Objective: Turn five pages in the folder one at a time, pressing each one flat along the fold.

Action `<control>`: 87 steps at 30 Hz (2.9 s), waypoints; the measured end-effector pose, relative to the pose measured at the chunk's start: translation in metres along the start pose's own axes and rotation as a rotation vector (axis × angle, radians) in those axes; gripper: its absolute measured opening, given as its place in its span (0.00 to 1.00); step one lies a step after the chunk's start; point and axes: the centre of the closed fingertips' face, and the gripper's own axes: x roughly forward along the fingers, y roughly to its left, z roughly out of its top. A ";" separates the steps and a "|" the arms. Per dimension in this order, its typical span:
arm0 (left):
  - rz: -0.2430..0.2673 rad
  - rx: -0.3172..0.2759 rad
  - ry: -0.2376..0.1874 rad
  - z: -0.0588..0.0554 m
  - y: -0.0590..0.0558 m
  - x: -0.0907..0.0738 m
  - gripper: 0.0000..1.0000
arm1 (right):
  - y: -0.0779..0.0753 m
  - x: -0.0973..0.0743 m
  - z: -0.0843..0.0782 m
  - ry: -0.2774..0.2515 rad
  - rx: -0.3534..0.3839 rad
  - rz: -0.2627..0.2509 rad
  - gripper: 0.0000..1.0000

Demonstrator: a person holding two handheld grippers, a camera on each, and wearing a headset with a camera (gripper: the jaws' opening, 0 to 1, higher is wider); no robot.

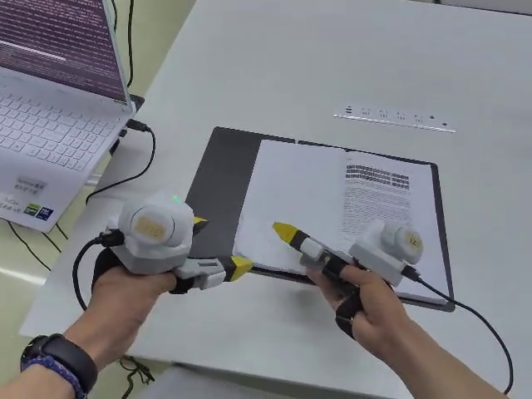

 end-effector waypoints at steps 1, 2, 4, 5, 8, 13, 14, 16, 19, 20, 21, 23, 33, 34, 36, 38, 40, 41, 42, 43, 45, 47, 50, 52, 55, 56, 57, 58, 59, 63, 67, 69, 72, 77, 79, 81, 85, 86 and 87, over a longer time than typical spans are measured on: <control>-0.005 0.004 -0.001 0.002 0.000 0.003 0.59 | -0.002 -0.004 0.004 -0.009 -0.001 -0.005 0.34; -0.008 0.006 -0.003 0.004 -0.001 0.006 0.58 | -0.004 -0.006 0.006 -0.014 -0.002 -0.010 0.33; -0.016 0.010 -0.004 0.007 -0.002 0.012 0.56 | -0.008 -0.012 0.012 -0.031 -0.001 -0.022 0.33; -0.018 0.014 -0.003 0.007 -0.001 0.017 0.55 | -0.010 -0.015 0.016 -0.044 0.003 -0.030 0.33; -0.027 0.023 0.009 0.006 -0.001 0.028 0.50 | -0.015 -0.023 0.021 -0.063 0.013 -0.049 0.31; -0.025 0.033 0.032 -0.001 0.003 0.044 0.43 | -0.025 -0.035 0.025 -0.083 0.025 -0.076 0.30; -0.023 0.033 0.038 -0.003 0.005 0.047 0.41 | -0.029 -0.038 0.027 -0.087 0.029 -0.084 0.30; -0.017 0.041 0.045 -0.006 0.007 0.052 0.37 | -0.031 -0.042 0.027 -0.091 0.032 -0.094 0.29; -0.016 0.055 0.065 -0.012 0.009 0.058 0.31 | -0.037 -0.048 0.028 -0.100 0.035 -0.112 0.28; -0.019 0.053 0.069 -0.013 0.009 0.060 0.29 | -0.038 -0.049 0.027 -0.100 0.036 -0.116 0.27; -0.022 0.047 0.075 -0.016 0.009 0.063 0.28 | -0.041 -0.051 0.027 -0.098 0.037 -0.121 0.27; -0.025 0.045 0.084 -0.020 0.009 0.067 0.25 | -0.043 -0.052 0.026 -0.098 0.038 -0.126 0.26; -0.008 0.020 0.130 -0.040 0.014 0.081 0.15 | -0.051 -0.050 0.028 -0.088 0.029 -0.134 0.23; -0.012 0.017 0.133 -0.042 0.014 0.082 0.12 | -0.051 -0.049 0.028 -0.086 0.027 -0.132 0.23; 0.015 0.059 0.164 -0.048 0.019 0.082 0.05 | -0.053 -0.047 0.029 -0.082 0.026 -0.130 0.22; 0.018 0.066 0.159 -0.046 0.019 0.082 0.00 | -0.053 -0.045 0.029 -0.077 0.019 -0.129 0.21; 0.023 0.057 0.165 -0.046 0.020 0.082 0.00 | -0.055 -0.042 0.031 -0.067 0.005 -0.129 0.19; 0.024 0.053 0.167 -0.046 0.020 0.081 0.00 | -0.057 -0.040 0.034 -0.064 0.001 -0.130 0.18; 0.025 0.049 0.168 -0.046 0.020 0.081 0.00 | -0.059 -0.039 0.035 -0.062 0.000 -0.130 0.18; 0.025 0.034 0.171 -0.046 0.020 0.081 0.00 | -0.060 -0.038 0.037 -0.061 0.000 -0.131 0.17; 0.026 0.013 0.170 -0.046 0.021 0.081 0.00 | -0.062 -0.036 0.043 -0.063 -0.001 -0.135 0.17; 0.026 -0.001 0.167 -0.046 0.021 0.081 0.00 | -0.064 -0.035 0.047 -0.066 0.000 -0.134 0.16; 0.026 -0.009 0.162 -0.046 0.021 0.081 0.00 | -0.067 -0.029 0.055 -0.070 -0.001 -0.136 0.16; 0.023 -0.023 0.159 -0.047 0.022 0.081 0.00 | -0.068 -0.026 0.059 -0.071 -0.004 -0.135 0.15; 0.022 -0.031 0.156 -0.047 0.022 0.081 0.00 | -0.069 -0.021 0.063 -0.068 -0.008 -0.135 0.15; 0.022 -0.028 0.156 -0.047 0.022 0.081 0.00 | -0.070 -0.019 0.064 -0.065 -0.013 -0.134 0.14; 0.021 -0.020 0.158 -0.047 0.021 0.081 0.00 | -0.070 -0.017 0.065 -0.062 -0.017 -0.134 0.14; 0.022 -0.013 0.161 -0.048 0.022 0.082 0.00 | -0.071 -0.015 0.066 -0.059 -0.022 -0.135 0.14; 0.023 -0.013 0.163 -0.048 0.022 0.082 0.00 | -0.072 -0.014 0.068 -0.058 -0.024 -0.135 0.13; 0.035 -0.023 0.166 -0.048 0.022 0.082 0.00 | -0.076 -0.008 0.074 -0.056 -0.029 -0.138 0.13; 0.039 -0.033 0.166 -0.046 0.019 0.079 0.00 | -0.084 -0.002 0.076 -0.047 -0.031 -0.146 0.11; 0.040 -0.030 0.167 -0.047 0.021 0.080 0.00 | -0.087 0.001 0.078 -0.051 -0.025 -0.153 0.10; 0.039 -0.034 0.168 -0.047 0.022 0.081 0.00 | -0.092 0.003 0.082 -0.062 -0.015 -0.161 0.09; 0.042 -0.026 0.170 -0.047 0.021 0.081 0.00 | -0.096 0.010 0.092 -0.083 -0.029 -0.171 0.03; 0.045 -0.028 0.170 -0.047 0.022 0.081 0.00 | -0.099 0.013 0.093 -0.078 -0.029 -0.177 0.03; 0.047 -0.030 0.169 -0.047 0.022 0.081 0.00 | -0.103 0.015 0.092 -0.070 -0.028 -0.182 0.02; 0.055 0.004 0.170 -0.047 0.021 0.081 0.00 | -0.106 0.017 0.096 -0.089 -0.022 -0.185 0.00; 0.056 0.006 0.171 -0.047 0.021 0.081 0.00 | -0.107 0.018 0.098 -0.095 -0.019 -0.186 0.00; 0.058 0.005 0.170 -0.047 0.021 0.081 0.00 | -0.108 0.020 0.100 -0.100 -0.019 -0.186 0.00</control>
